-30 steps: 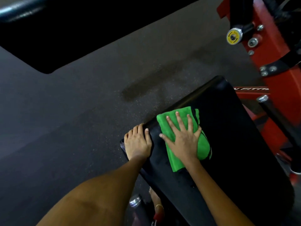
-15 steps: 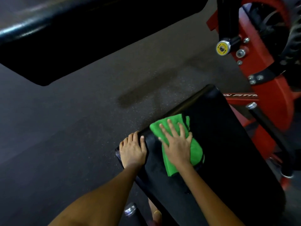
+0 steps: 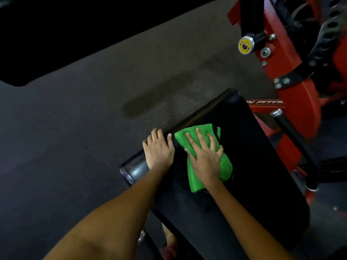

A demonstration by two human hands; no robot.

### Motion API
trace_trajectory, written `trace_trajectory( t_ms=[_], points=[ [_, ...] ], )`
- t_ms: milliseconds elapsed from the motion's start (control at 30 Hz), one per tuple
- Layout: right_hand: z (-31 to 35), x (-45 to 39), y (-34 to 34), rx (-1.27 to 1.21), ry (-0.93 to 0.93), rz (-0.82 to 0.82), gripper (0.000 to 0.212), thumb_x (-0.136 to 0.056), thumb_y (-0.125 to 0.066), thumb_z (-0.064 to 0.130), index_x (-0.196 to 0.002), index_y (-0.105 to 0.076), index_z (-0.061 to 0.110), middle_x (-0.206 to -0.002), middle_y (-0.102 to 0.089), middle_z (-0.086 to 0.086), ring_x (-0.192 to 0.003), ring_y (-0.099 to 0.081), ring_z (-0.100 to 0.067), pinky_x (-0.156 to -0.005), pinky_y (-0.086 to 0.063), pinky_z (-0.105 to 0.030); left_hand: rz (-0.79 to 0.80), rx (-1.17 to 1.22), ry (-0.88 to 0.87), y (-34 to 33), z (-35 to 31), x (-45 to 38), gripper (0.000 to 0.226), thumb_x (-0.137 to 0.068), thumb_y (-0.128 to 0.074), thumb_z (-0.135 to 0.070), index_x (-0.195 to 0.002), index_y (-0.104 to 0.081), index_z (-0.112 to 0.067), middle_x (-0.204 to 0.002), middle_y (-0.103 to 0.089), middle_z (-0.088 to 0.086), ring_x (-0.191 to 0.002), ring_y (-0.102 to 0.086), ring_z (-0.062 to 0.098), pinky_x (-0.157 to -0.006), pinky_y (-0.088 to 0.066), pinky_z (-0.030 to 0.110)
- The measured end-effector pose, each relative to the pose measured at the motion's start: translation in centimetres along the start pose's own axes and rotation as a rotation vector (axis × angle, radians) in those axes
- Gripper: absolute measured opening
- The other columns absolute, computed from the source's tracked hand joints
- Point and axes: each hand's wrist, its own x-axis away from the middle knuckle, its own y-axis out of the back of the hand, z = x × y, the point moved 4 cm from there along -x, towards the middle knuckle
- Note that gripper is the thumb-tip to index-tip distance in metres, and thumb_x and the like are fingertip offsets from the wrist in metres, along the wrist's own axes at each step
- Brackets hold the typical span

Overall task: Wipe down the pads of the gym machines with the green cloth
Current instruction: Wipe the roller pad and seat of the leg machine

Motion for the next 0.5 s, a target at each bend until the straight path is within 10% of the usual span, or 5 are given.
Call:
trace_trajectory(
  t_ms=[133, 333, 500],
  points=[
    [-3.6, 0.5, -0.6, 0.065, 0.187, -0.010, 0.057, -0.082, -0.041, 0.045, -0.138, -0.037, 0.040, -0.144, -0.045, 0.003, -0.122, -0.039, -0.030, -0.086, -0.041, -0.060, 0.029, -0.012, 0.007, -0.2, -0.1, -0.3, 0.049, -0.100, -0.025, -0.045, -0.128, -0.051, -0.014, -0.143, -0.044, 0.006, -0.125, -0.044, 0.028, -0.105, -0.029, 0.043],
    [-4.8, -7.4, 0.7, -0.121, -0.349, 0.060, 0.049, -0.094, -0.046, 0.048, -0.142, -0.036, 0.042, -0.155, -0.027, 0.008, -0.139, -0.021, -0.031, -0.103, -0.025, -0.057, 0.054, -0.021, 0.005, -0.4, 0.3, -0.5, 0.053, -0.100, -0.021, -0.047, -0.132, -0.050, -0.017, -0.150, -0.036, 0.005, -0.138, -0.029, 0.026, -0.113, -0.020, 0.047],
    [-1.4, -4.7, 0.3, -0.072, -0.028, 0.097, 0.048, -0.094, -0.042, 0.050, -0.141, -0.038, 0.043, -0.153, -0.032, 0.007, -0.134, -0.031, -0.031, -0.098, -0.030, -0.061, 0.062, -0.028, 0.020, -0.4, 0.1, -0.6, 0.052, -0.100, -0.023, -0.046, -0.131, -0.052, -0.017, -0.148, -0.040, 0.006, -0.133, -0.037, 0.027, -0.109, -0.026, 0.045]
  ],
)
